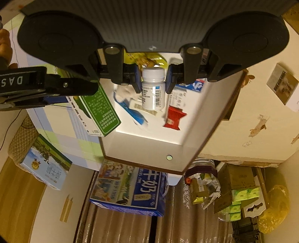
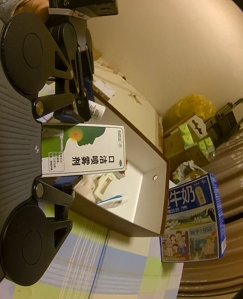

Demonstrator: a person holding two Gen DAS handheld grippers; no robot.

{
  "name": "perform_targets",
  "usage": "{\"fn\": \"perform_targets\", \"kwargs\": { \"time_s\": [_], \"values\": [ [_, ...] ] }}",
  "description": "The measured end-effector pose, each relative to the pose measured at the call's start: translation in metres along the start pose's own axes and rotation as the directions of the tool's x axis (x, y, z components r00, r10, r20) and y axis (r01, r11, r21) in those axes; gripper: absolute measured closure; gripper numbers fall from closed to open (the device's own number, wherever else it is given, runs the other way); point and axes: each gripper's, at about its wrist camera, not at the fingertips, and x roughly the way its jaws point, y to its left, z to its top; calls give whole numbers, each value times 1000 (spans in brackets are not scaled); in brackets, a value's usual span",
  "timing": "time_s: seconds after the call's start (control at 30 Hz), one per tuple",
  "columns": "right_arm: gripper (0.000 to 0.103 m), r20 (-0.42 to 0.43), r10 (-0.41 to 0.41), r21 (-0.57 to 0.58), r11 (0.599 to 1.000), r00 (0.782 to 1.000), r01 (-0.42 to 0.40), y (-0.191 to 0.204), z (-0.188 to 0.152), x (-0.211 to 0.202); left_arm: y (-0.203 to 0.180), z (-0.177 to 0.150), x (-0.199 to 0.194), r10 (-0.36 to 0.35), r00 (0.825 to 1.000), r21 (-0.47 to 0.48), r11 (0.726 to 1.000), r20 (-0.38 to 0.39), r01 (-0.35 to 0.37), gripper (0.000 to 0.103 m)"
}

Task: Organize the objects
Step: 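Carry pill bottle with left gripper while right carries spray box over brown box, then lower and release pill bottle with left gripper while right releases spray box inside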

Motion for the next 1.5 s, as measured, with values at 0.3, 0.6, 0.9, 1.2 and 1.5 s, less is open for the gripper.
{"fn": "perform_targets", "kwargs": {
  "time_s": [0.3, 0.6, 0.9, 1.2, 1.5],
  "values": [
    [51, -15, -88, -11, 996, 996, 88, -7, 26, 37, 16, 26, 37, 6, 999, 18, 1000, -35, -6, 81],
    [51, -16, -216, -45, 975, 976, 215, -24, 66, 75, 20, 61, 90, -5, 998, 49, 999, -70, 8, 81],
    [51, -48, -300, -48, 953, 953, 298, -53, 107, 118, 22, 93, 138, -1, 995, 90, 996, -99, 10, 81],
    [51, -90, -390, -100, 919, 916, 381, -67, 120, 154, 23, 105, 169, 5, 991, 115, 993, -131, 10, 81],
    [50, -95, -461, -188, 878, 882, 439, -74, 120, 174, 23, 108, 179, 3, 990, 114, 993, -144, 14, 81]
  ]
}}
